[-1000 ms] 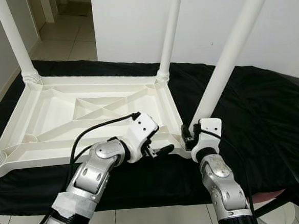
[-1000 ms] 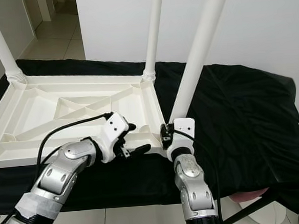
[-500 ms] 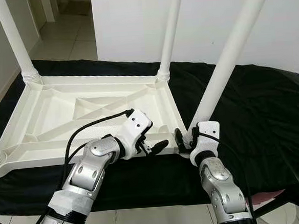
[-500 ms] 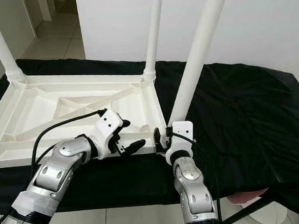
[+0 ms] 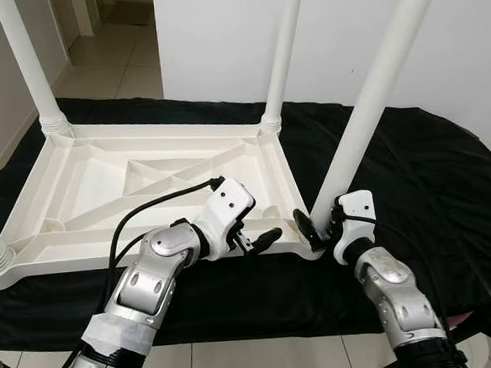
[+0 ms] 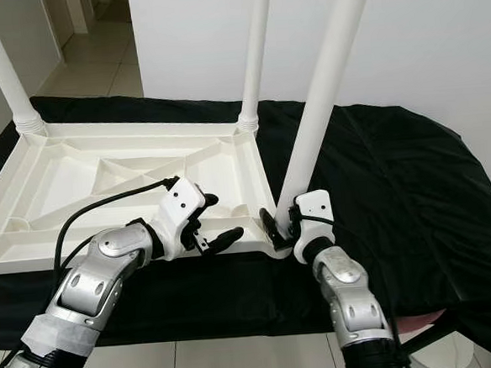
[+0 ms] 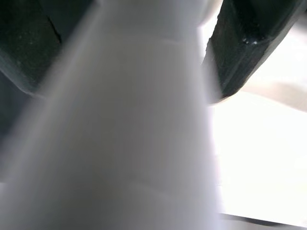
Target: Building children table
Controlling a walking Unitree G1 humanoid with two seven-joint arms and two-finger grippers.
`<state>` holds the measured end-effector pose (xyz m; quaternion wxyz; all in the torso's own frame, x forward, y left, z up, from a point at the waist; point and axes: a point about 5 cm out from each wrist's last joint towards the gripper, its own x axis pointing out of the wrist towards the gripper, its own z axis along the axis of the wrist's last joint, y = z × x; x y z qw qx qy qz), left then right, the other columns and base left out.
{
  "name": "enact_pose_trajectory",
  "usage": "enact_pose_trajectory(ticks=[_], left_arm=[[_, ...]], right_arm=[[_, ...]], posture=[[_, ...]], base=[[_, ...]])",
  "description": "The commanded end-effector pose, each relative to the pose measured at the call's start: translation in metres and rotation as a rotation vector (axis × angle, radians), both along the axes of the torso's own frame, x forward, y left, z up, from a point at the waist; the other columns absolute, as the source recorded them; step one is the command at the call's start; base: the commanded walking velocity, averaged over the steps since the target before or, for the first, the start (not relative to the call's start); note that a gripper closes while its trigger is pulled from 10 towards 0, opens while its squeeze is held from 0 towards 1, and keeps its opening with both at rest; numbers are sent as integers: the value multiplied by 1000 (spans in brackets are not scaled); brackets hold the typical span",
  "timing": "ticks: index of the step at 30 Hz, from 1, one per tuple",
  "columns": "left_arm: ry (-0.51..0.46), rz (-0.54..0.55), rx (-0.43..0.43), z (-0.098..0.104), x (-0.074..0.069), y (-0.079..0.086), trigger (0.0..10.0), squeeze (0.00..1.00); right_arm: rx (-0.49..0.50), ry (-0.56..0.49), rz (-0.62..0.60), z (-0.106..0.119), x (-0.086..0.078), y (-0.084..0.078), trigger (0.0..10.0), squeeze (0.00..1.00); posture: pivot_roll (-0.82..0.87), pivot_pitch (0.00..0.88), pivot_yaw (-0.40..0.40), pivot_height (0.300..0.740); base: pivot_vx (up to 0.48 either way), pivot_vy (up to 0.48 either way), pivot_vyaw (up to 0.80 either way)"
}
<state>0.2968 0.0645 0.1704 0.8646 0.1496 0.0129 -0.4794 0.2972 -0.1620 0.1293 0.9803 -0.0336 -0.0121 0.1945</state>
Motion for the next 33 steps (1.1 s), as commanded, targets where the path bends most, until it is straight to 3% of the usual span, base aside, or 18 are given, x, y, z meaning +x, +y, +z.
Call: enact_pose_trajectory(ticks=[1,14,15,16,17,18,19,31,32,33], left_arm=[[-20,17,0,-1,-3,-5,10000,0],[-16,-21,-10,0,-9,-16,10000,0],[-16,-24,-12,0,-10,-17,10000,0],[-16,-26,-13,1,-11,-17,10000,0],[-16,-26,-13,1,-11,-17,10000,0],[-16,-27,-14,1,-12,-18,10000,0],[-16,-26,-14,1,-13,-17,10000,0],[-12,-15,-18,1,-13,-18,10000,0],[-11,-16,-17,0,-13,-18,10000,0],[-11,-16,-17,0,-13,-18,10000,0]], right_arm=[[-2,-9,80,1,2,3,10000,0],[-102,14,326,-4,14,5,9647,0],[-112,24,349,-5,16,4,6667,0],[-119,31,361,-6,17,3,4314,0],[-119,31,361,-6,17,3,4314,0],[-125,36,370,-8,17,2,2549,0],[-124,43,376,-9,17,1,0,0],[-4,59,372,-14,9,2,0,0],[6,54,359,-13,10,3,2118,0],[6,54,359,-13,10,3,2118,0]], posture=[[-28,0,-96,740],[-21,0,-95,740],[-17,0,-97,740],[-13,0,-100,740],[-13,0,-100,740],[-13,0,-100,740],[-10,0,-105,740],[-15,0,-110,740],[-15,0,-110,740],[-15,0,-110,740]], base=[[0,0,0],[0,0,0],[0,0,0],[0,0,0],[0,0,0],[0,0,0],[0,0,0],[0,0,0],[0,0,0],[0,0,0]])
